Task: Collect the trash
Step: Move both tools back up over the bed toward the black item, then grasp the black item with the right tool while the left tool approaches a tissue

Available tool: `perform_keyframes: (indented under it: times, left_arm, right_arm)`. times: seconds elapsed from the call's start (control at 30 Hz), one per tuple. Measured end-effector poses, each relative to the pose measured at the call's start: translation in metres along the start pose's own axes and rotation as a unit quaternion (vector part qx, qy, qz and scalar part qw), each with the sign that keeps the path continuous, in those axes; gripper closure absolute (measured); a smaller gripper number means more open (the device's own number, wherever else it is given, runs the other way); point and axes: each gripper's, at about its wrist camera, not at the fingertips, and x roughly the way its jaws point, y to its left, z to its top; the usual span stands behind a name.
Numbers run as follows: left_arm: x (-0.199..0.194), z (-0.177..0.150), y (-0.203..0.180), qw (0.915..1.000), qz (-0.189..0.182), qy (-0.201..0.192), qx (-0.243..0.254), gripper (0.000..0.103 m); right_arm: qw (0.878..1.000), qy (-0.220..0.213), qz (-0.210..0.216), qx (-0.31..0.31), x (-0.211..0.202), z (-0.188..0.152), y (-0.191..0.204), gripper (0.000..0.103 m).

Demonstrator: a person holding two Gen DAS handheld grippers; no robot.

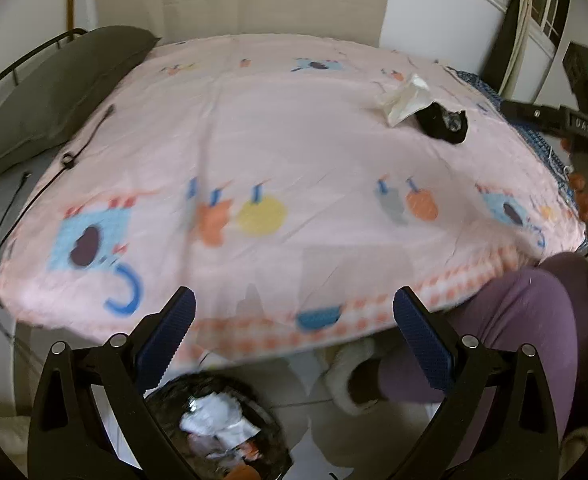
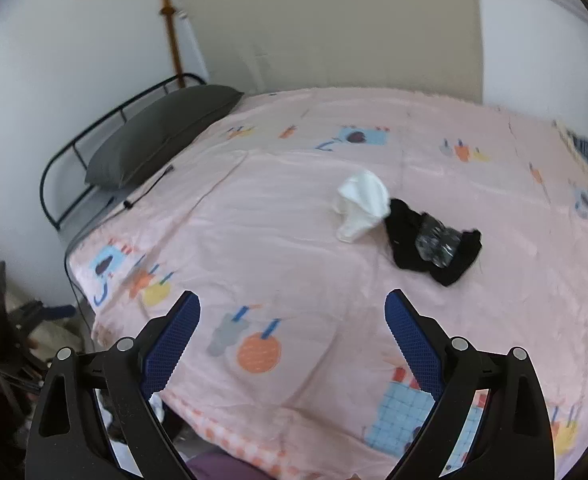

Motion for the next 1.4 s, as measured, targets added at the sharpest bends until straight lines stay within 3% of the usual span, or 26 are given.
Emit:
perform_keyframes:
  times: [0.5,0.63,0.77,0.8,0.83,0.87,0.97,1.0,1.4]
  left_arm:
    - [0.09,0.072,-0.049,0.9975,-0.062,0.021,0.029,0.006]
    - [0.105,0.087,-0.058,0.9962,-0.075,0.022,0.04,0.006]
    - [0.122,0.101,-0.067,0.995,-0.084,0.024,0.049,0.006]
    - [0.127,0.105,-0.069,0.9947,-0.087,0.024,0.05,0.006]
    - [0.13,0.108,-0.07,0.9943,-0.092,0.024,0.049,0.006]
    - [0.135,0.111,-0.072,0.9937,-0.098,0.025,0.049,0.006]
    - [0.148,0.119,-0.082,0.9916,-0.113,0.027,0.056,0.006]
    - [0.15,0.121,-0.085,0.9912,-0.117,0.027,0.057,0.006]
    - [0.181,0.161,-0.122,0.9883,-0.144,0.019,0.046,0.006]
  right_arm:
    - [0.997,0.022,-0.058,0.052,0.064,0.011,-0.104,0.013]
    - [0.995,0.032,-0.051,0.083,0.085,0.015,-0.127,0.013]
    - [0.993,0.028,-0.001,0.116,0.101,0.019,-0.148,0.014]
    - [0.993,0.027,0.001,0.117,0.103,0.02,-0.15,0.02]
    - [0.993,0.025,-0.005,0.112,0.106,0.021,-0.153,0.046]
    - [0.994,0.026,-0.013,0.105,0.11,0.022,-0.154,0.053]
    - [0.994,0.014,0.021,0.108,0.11,0.023,-0.159,0.058]
    - [0.993,0.01,0.03,0.111,0.108,0.022,-0.161,0.071]
    - [0.993,-0.021,0.026,0.111,0.067,-0.005,-0.18,0.072]
